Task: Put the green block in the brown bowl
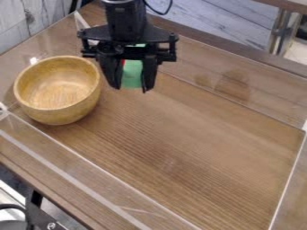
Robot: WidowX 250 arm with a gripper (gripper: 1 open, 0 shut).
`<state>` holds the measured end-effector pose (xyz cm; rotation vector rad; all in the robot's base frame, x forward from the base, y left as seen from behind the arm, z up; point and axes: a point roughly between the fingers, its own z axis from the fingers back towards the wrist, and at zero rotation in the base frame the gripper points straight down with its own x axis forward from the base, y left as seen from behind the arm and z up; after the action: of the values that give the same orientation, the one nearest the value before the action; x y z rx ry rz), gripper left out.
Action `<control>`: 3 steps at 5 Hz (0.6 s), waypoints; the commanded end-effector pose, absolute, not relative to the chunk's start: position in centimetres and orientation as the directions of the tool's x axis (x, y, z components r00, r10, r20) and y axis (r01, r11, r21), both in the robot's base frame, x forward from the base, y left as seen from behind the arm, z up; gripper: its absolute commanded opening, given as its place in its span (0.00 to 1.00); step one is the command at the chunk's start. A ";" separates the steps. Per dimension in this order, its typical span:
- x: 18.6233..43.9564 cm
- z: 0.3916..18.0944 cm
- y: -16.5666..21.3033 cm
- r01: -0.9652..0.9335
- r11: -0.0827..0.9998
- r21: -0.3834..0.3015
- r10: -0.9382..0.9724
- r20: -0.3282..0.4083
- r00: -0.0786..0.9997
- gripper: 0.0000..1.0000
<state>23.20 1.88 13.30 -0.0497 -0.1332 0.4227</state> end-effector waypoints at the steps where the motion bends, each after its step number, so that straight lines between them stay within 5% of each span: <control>1: 23.9 14.3 3.9 -0.421 0.904 -0.072 0.427 0.164 0.889 0.00; 3: 22.8 12.6 11.9 -0.447 0.894 -0.043 0.448 0.165 0.879 0.00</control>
<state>21.97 11.60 11.28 -0.0168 -0.1212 0.4850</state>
